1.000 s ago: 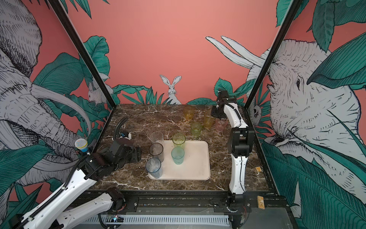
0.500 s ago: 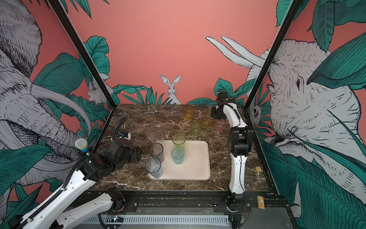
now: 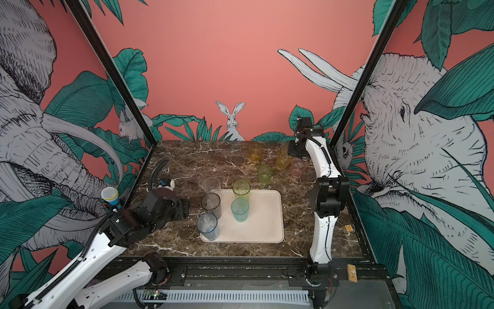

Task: Place the glasses into the tray
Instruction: Pick up the glass from the top-right of the table, then place the glass on the tray.

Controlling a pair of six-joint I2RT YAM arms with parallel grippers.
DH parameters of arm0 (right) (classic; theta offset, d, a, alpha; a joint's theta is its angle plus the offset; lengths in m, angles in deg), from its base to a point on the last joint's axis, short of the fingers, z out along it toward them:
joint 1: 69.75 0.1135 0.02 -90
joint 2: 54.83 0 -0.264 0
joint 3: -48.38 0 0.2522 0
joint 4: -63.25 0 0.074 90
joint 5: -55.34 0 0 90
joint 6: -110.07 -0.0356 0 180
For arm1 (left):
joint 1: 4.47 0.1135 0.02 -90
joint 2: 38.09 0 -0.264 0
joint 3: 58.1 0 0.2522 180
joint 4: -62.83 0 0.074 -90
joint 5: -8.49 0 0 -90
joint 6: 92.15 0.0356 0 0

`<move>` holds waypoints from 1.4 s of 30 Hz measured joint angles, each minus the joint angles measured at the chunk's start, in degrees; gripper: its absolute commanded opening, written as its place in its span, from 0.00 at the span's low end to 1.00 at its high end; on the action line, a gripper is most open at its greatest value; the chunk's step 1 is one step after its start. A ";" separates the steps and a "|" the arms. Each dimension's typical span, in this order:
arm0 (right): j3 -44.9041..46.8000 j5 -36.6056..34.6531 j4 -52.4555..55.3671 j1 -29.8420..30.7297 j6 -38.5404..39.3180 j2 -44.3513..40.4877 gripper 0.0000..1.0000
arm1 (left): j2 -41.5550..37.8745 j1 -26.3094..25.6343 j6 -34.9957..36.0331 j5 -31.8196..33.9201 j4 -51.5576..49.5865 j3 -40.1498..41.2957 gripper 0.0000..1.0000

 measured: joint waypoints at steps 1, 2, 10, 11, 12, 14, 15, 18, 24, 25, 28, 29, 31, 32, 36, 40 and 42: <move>0.00 -0.42 0.39 0.17 0.24 -1.01 0.00 | -0.13 0.00 -0.02 -0.02 -0.07 0.04 0.72; 0.02 -0.79 0.92 0.39 0.48 -2.25 0.00 | -0.28 0.00 -0.02 -0.02 -0.09 0.11 0.72; 5.05 -3.28 4.76 2.21 1.84 -12.50 0.00 | -1.84 0.00 -0.02 0.09 -1.25 0.42 0.72; 6.05 -3.37 5.22 2.51 2.01 -14.01 0.00 | -2.08 0.00 -0.02 0.13 -1.44 0.42 0.72; 6.93 -3.45 5.66 2.78 2.23 -15.39 0.00 | -2.23 0.00 -0.02 0.17 -1.64 0.42 0.72; 8.68 -3.54 6.73 3.37 2.62 -18.23 0.00 | -2.58 0.00 -0.02 0.26 -2.05 0.42 0.72; 9.60 -3.48 6.88 3.69 2.73 -19.52 0.00 | -2.71 0.00 -0.02 0.33 -2.21 0.42 0.72; 12.76 -3.28 7.69 5.38 3.26 -23.43 0.00 | -2.99 0.00 -0.02 0.66 -2.80 0.42 0.72; 19.47 -3.74 10.10 10.88 3.89 -29.83 0.00 | -3.19 0.00 0.02 1.53 -3.37 0.42 0.72; 20.48 -3.98 10.56 11.96 3.89 -30.86 0.00 | -3.19 0.00 0.04 1.64 -3.45 0.42 0.72; 22.82 -4.81 11.82 14.99 3.87 -33.57 0.00 | -3.10 0.00 0.04 1.86 -3.50 0.42 0.72; 23.71 -5.05 12.26 16.11 3.85 -34.64 0.00 | -3.06 0.00 0.04 1.88 -3.50 0.42 0.72; 25.24 -5.77 13.05 18.14 3.76 -36.46 0.00 | -2.84 0.00 0.04 1.86 -3.50 0.42 0.72; 25.99 -6.16 13.38 19.19 3.63 -37.33 0.00 | -2.71 0.00 0.04 1.84 -3.48 0.42 0.72; 28.79 -7.23 14.23 22.86 3.04 -40.24 0.00 | -2.34 0.00 0.04 1.60 -3.45 0.42 0.72; 32.22 -7.32 14.34 25.88 2.19 -42.32 0.00 | -2.10 0.00 0.02 1.20 -3.45 0.42 0.72; 34.27 -7.43 14.27 27.41 1.40 -43.10 0.00 | -2.12 0.00 0.02 1.11 -3.45 0.42 0.72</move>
